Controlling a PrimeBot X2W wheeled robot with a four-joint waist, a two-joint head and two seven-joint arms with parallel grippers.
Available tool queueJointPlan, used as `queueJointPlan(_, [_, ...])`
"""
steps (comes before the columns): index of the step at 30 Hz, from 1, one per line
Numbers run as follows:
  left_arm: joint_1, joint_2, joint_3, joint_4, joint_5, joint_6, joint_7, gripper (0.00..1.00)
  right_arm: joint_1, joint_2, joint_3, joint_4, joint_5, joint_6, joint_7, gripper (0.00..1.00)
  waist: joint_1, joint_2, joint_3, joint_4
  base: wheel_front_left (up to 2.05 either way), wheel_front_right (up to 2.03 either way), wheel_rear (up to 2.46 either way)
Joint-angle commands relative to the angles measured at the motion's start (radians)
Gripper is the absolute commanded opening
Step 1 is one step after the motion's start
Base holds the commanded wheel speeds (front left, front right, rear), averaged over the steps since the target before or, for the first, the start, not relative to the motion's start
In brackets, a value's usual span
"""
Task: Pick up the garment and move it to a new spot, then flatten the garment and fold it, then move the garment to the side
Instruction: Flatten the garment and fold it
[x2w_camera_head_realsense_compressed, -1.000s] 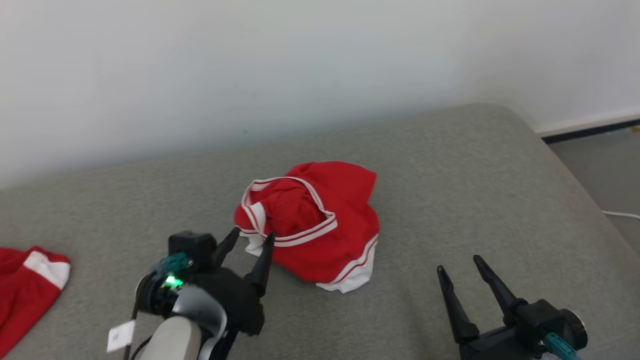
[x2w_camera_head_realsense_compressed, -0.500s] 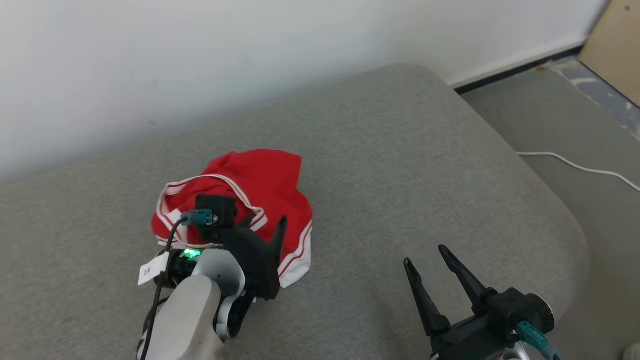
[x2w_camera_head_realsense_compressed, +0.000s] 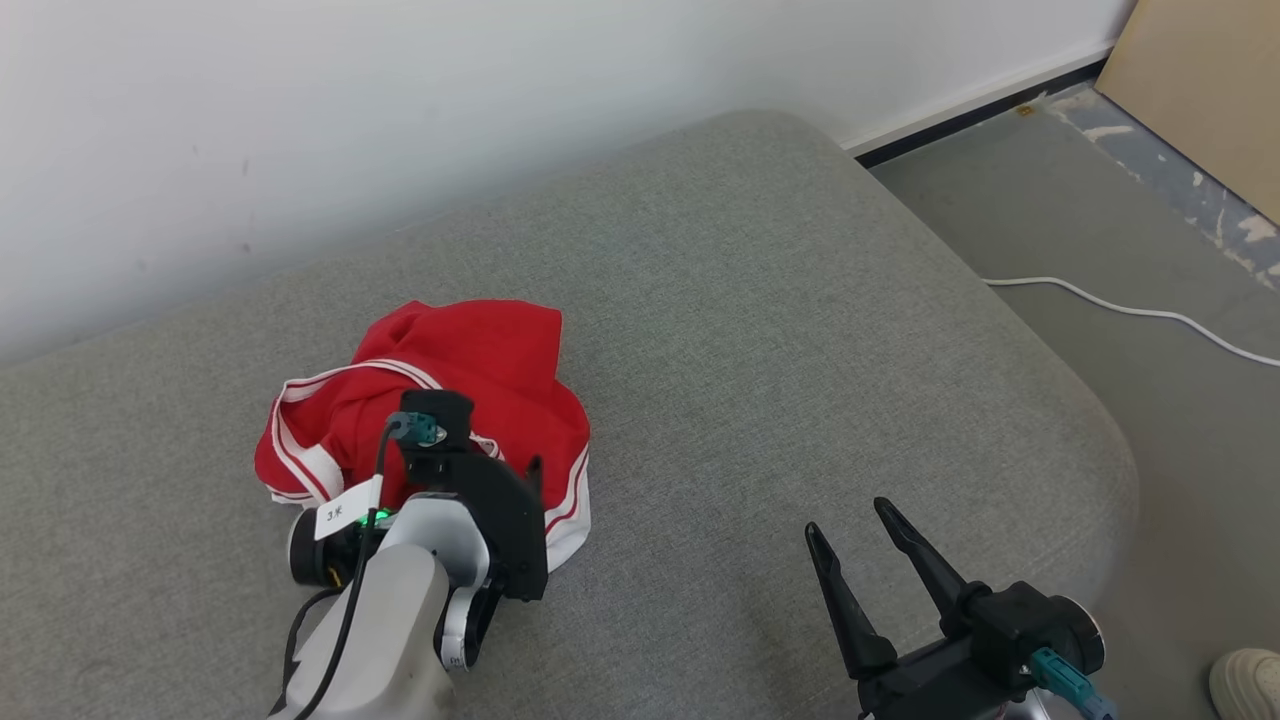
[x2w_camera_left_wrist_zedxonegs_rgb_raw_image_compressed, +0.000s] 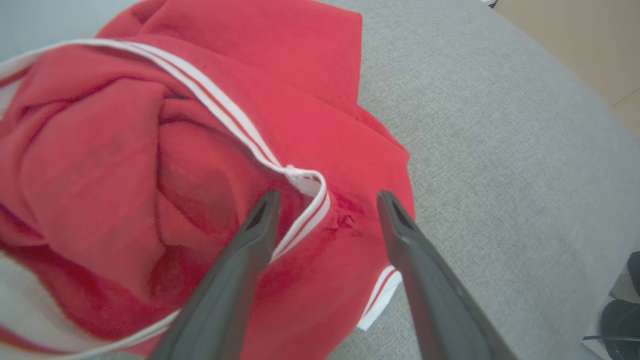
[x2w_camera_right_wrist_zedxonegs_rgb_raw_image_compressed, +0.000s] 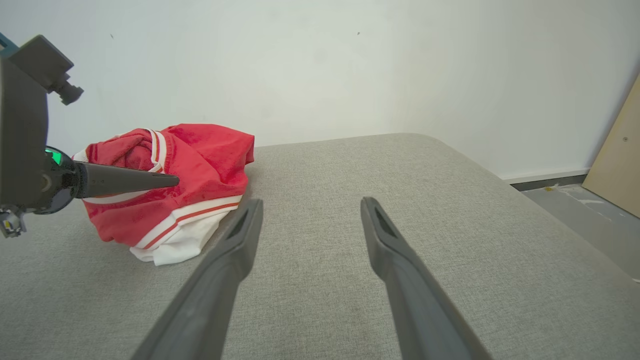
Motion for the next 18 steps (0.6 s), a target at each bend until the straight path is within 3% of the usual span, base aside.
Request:
queueJointPlan(1, [-0.022, 0.001, -0.011, 0.001, 0.0, -0.016, -0.008, 0.08, -0.001, 0.002, 0.003, 0.001, 0.004, 0.001, -0.001, 1.0, -0.0001, -0.0001, -0.001, 0.003, 0.0, 0.0, 0.0])
queueJointPlan(2, [-0.026, 0.001, -0.017, 0.003, -0.005, -0.029, -0.015, 0.0, -0.003, 0.002, 0.005, 0.001, 0.005, 0.001, -0.001, 1.0, -0.0001, -0.0001, -0.001, 0.004, 0.0, 0.0, 0.0])
queueJointPlan(11, [-0.084, -0.001, -0.068, 0.031, -0.041, -0.059, -0.081, 0.0, -0.015, -0.005, 0.005, -0.005, 0.011, 0.001, -0.001, 1.0, -0.0001, -0.0001, 0.013, 0.006, 0.0, 0.0, 0.0])
queueJointPlan(18, [-0.22, -0.001, -0.148, -0.14, -0.177, -0.077, -0.278, 0.0, -0.005, 0.002, -0.015, -0.004, 0.003, 0.001, -0.001, 1.0, -0.0001, -0.0001, 0.019, 0.027, 0.0, 0.0, 0.0])
